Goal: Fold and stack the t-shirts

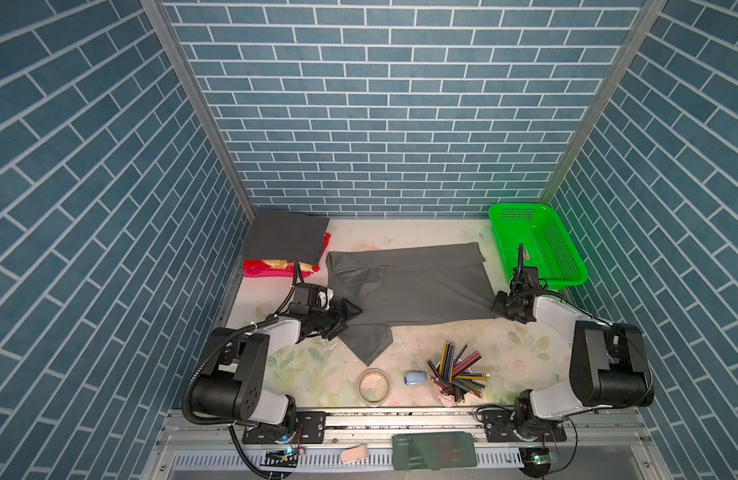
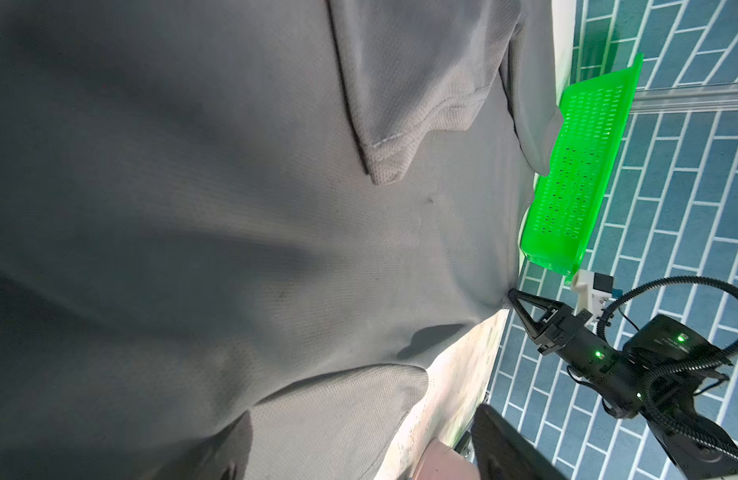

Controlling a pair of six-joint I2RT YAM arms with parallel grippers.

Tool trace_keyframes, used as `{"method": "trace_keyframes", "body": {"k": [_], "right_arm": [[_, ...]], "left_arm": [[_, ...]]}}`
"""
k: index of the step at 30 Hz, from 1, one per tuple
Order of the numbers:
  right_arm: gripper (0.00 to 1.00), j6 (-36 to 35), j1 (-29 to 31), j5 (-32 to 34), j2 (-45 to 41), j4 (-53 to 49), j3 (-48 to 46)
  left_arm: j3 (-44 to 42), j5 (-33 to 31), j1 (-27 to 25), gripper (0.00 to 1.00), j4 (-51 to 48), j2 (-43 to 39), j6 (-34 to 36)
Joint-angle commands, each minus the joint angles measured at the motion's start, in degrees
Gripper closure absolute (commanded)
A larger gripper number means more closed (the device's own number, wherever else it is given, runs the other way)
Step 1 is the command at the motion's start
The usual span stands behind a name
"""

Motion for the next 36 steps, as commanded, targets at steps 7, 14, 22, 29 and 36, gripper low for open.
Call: {"method": "trace_keyframes", "body": {"k": [7,14,22,29,36], "right_arm": [[0.67,0.73,-0.14,-1.45,-0.74,-0.14,-2.21],[0.49,2.40,1.98,-2.36,-3.73,-1.37,-2.31],[0.26,5.08,2.53,-3.03,-10.04,-3.81,-3.83],[0.14,8.80,1.44,-7.02,-11.12,-1.12,-8.59],[0.25,12.81,-0.34,-8.97,-13.22,2.50,-11.77]], "left_arm": [[-3.62,-8.86,5.12,0.14,-13.28,1.25,5.69],[0.84,-10.56,5.12,0.14,-17.01,-0.98,7.09],[7.01,-17.48,2.34,0.14,-22.63,-7.37,9.60],[7.47,-20.79,-4.74,0.14,-20.82,-9.35,7.05],[5.10,-20.11,-8.38,0.14,-17.95,-8.73,4.64]]}}
